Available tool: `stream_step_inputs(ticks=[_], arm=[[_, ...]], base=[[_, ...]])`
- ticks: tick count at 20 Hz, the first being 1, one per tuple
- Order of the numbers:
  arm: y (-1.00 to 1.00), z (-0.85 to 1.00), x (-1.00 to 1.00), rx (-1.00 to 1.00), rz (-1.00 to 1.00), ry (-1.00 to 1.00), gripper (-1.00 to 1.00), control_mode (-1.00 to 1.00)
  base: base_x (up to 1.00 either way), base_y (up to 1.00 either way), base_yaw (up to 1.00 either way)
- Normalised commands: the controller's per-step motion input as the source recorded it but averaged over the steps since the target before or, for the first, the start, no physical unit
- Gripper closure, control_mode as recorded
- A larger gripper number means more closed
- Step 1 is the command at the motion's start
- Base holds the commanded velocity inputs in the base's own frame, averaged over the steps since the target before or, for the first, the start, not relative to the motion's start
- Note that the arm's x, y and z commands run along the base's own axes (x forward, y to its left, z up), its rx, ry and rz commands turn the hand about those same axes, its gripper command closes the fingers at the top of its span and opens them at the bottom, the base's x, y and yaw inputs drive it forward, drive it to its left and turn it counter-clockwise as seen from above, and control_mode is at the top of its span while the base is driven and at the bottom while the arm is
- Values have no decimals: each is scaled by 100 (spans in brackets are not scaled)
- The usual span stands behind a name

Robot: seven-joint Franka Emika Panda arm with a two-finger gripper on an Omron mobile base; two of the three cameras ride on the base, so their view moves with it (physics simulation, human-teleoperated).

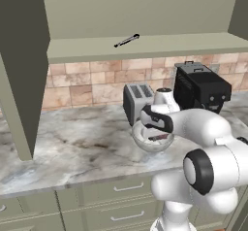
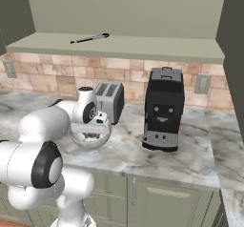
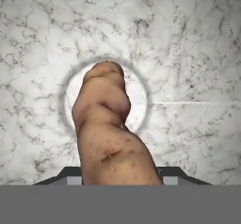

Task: Pick the potato from the cabinet and place it in the bowl. Then pick the bowl and place it in the sink. Then turn on the sink facuet.

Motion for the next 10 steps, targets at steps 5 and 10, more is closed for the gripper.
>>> stream_step_inputs(ticks=[5,10], arm=[[3,-14,1,0,0,0,100,-100],[8,-10,13,0,0,0,-100,-100]], base=[[0,0,0],[0,0,0]])
